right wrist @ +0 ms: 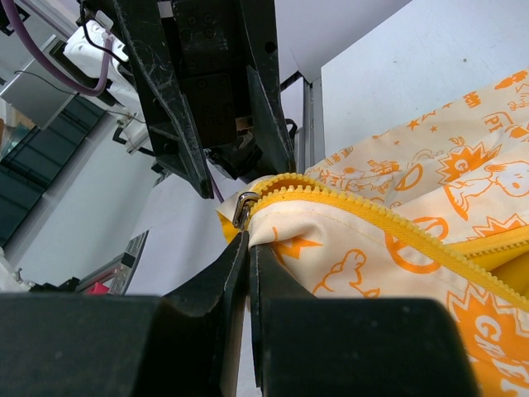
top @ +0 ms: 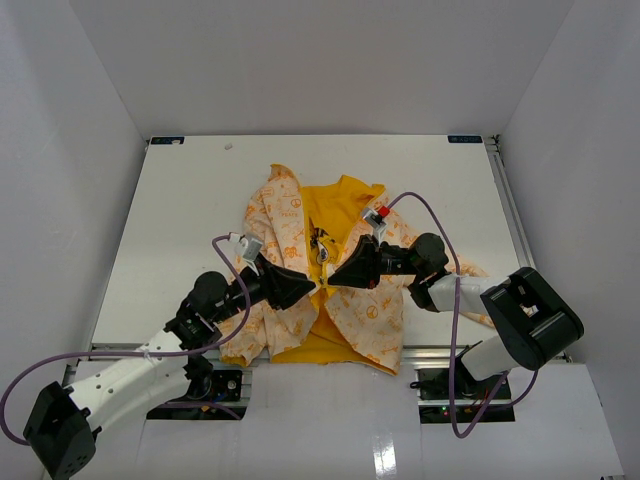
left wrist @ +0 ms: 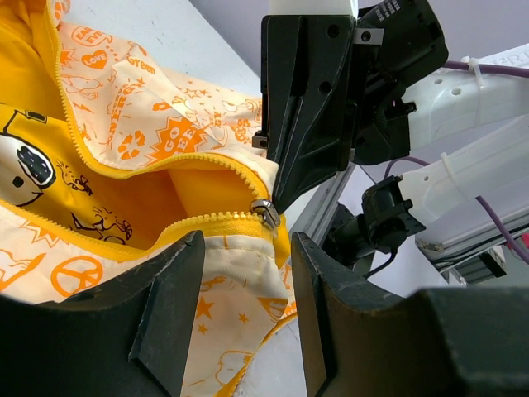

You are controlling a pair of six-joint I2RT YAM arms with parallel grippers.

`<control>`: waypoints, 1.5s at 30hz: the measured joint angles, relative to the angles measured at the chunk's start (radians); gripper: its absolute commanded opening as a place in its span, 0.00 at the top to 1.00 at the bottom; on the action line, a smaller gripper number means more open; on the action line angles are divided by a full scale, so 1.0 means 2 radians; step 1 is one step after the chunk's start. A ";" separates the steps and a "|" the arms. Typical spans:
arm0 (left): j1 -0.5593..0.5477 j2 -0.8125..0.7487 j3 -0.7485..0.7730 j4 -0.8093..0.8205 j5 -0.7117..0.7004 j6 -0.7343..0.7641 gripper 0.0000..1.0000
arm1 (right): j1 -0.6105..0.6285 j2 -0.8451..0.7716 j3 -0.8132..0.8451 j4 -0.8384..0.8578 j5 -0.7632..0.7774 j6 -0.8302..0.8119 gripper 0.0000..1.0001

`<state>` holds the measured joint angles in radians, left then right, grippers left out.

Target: Zip up the jacket

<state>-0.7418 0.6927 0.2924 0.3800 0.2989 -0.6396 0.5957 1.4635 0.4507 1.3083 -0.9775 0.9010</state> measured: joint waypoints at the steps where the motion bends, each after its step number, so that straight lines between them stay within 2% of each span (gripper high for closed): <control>1: 0.000 0.000 0.000 0.001 0.000 -0.002 0.44 | 0.000 0.000 0.000 0.000 0.000 0.000 0.92; 6: 0.000 -0.002 0.001 -0.013 -0.004 0.003 0.43 | 0.000 0.000 0.000 0.000 0.001 -0.003 0.92; 9: 0.000 -0.012 0.003 -0.040 -0.018 0.006 0.36 | 0.000 0.000 0.000 0.000 0.001 -0.005 0.92; 11: 0.000 -0.022 0.006 -0.056 -0.030 -0.004 0.35 | 0.000 0.000 0.000 0.000 0.002 -0.007 0.92; 17: 0.000 0.001 0.065 -0.123 -0.040 -0.048 0.39 | 0.000 0.000 0.000 0.000 0.003 -0.009 0.92; 26: 0.000 0.029 0.070 -0.124 -0.023 -0.112 0.47 | 0.000 -0.001 0.000 0.000 0.003 -0.011 0.92; 32: 0.000 0.019 0.070 -0.129 -0.022 -0.125 0.44 | 0.000 -0.002 0.000 0.000 0.003 -0.014 0.92; 41: 0.000 0.007 0.055 -0.128 -0.018 -0.139 0.46 | 0.000 -0.002 0.000 0.000 0.003 -0.017 0.92; 45: 0.000 -0.002 0.054 -0.142 -0.017 -0.135 0.43 | 0.000 -0.002 0.000 0.000 0.003 -0.018 0.92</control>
<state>-0.7418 0.6891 0.4004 0.0960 0.2646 -0.9091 0.5961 1.4593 0.4507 1.3081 -0.9710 0.8649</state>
